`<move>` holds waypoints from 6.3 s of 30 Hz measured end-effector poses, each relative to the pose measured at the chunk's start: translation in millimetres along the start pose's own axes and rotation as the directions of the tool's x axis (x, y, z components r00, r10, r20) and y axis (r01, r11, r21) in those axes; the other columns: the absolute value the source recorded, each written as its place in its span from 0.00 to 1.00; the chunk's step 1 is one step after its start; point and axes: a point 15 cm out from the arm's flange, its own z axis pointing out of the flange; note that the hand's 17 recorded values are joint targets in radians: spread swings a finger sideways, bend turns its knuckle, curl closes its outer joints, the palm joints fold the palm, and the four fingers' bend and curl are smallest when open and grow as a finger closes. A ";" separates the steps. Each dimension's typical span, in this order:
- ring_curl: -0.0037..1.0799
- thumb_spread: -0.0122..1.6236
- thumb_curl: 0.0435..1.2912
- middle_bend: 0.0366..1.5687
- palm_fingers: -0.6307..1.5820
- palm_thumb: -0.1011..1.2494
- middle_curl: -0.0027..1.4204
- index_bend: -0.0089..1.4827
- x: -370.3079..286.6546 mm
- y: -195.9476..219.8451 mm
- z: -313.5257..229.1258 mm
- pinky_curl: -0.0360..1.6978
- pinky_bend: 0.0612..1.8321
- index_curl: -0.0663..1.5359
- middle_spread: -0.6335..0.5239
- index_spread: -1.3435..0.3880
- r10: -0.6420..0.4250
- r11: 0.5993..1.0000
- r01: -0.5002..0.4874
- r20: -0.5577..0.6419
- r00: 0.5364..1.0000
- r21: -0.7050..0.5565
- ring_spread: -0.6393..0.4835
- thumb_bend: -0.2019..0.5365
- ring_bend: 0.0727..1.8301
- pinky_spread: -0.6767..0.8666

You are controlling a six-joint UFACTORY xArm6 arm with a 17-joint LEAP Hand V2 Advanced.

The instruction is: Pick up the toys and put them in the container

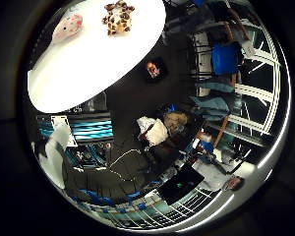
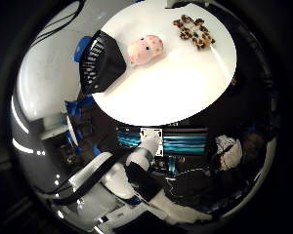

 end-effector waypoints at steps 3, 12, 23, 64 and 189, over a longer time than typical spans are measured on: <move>0.25 0.64 0.19 0.10 0.30 0.34 0.21 0.11 4.2 -7.7 -3.3 0.20 0.27 0.21 0.62 0.58 0.012 1.000 -0.012 0.004 1.000 0.006 0.78 0.24 0.16 0.72; 0.24 0.67 0.19 0.11 0.35 0.43 0.23 0.12 5.2 -35.9 3.7 0.19 0.25 0.22 0.61 0.61 0.180 0.983 -0.181 0.075 0.981 0.012 0.77 0.26 0.17 0.72; 0.24 0.70 0.19 0.10 0.31 0.51 0.22 0.11 -3.1 -73.2 20.0 0.19 0.29 0.21 0.71 0.67 0.452 0.888 -0.460 0.191 0.871 -0.004 0.79 0.25 0.18 0.74; 0.24 0.66 0.20 0.10 0.29 0.48 0.22 0.11 72.0 -234.7 132.0 0.19 0.28 0.21 0.75 0.70 0.598 0.787 -0.616 0.211 0.773 0.027 0.81 0.24 0.16 0.74; 0.80 0.49 0.58 0.71 0.77 0.84 0.78 0.62 -385.0 -213.5 -149.8 0.69 0.63 0.67 0.33 0.59 -0.156 0.919 0.115 0.080 0.985 0.377 0.34 0.25 0.72 0.30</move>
